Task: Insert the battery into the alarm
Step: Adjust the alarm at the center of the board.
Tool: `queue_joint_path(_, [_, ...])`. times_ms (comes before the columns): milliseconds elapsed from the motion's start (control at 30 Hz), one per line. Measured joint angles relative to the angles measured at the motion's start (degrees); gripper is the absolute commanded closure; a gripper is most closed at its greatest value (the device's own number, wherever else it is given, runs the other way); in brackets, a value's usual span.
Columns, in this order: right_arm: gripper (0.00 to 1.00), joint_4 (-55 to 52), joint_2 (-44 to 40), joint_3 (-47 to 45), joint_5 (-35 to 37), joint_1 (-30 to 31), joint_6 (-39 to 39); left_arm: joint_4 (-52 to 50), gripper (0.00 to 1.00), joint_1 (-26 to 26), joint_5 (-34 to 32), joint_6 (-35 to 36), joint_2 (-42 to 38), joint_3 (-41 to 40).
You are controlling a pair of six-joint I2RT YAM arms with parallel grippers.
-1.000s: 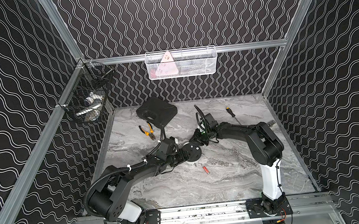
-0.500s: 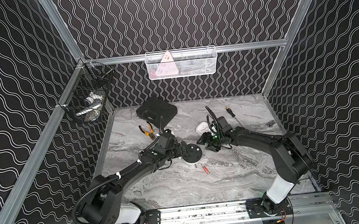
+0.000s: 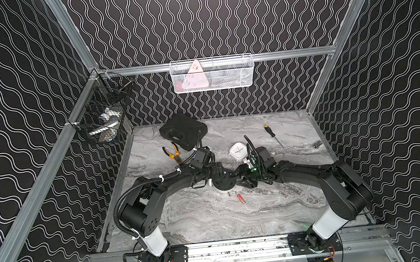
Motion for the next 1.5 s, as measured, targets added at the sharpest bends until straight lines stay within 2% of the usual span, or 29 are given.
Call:
queue_joint_path(100, [0.51, -0.4, 2.6, 2.9, -0.7, -0.3, 0.2, 0.0, 0.22, 0.2, 0.2, -0.5, -1.7, -2.1])
queue_joint_path(300, [0.52, -3.9, 7.6, 8.4, -0.8, -1.0, -1.4, 1.0, 0.24, 0.2, 0.7, -3.7, -4.8, -6.5])
queue_joint_path(567, [0.38, -5.7, 11.0, 13.4, -1.4, -2.2, -5.6, 1.3, 0.26, -0.1, 5.0, -6.7, -8.4, -9.3])
queue_joint_path(667, [0.35, -7.2, 10.3, 13.0, -0.9, -2.9, -6.7, 1.2, 0.26, -0.1, 5.1, -7.6, -8.7, -9.5])
queue_joint_path(800, [0.34, -9.7, 4.2, 10.1, 2.2, -3.1, -8.4, 0.7, 0.17, -0.1, 4.9, -7.6, -8.5, -8.9])
queue_joint_path(1000, [0.39, -9.1, -3.8, 0.3, 4.1, -0.4, -5.3, 0.3, 0.2, -0.1, 5.8, -6.2, -7.2, -8.0])
queue_joint_path(1167, [0.43, -8.1, -3.8, -0.3, 4.8, 3.6, -1.8, -2.0, 0.25, -1.6, 5.0, -5.7, -8.2, -8.0])
queue_joint_path(1300, [0.45, -8.5, -2.3, 1.4, 5.4, 3.3, -1.1, -3.1, 0.31, -1.6, 4.6, -5.7, -9.5, -8.7])
queue_joint_path(1500, [0.42, -9.4, 1.1, 5.9, 5.4, 1.7, -2.9, -3.1, 0.29, -1.9, 5.1, -6.3, -11.4, -10.8])
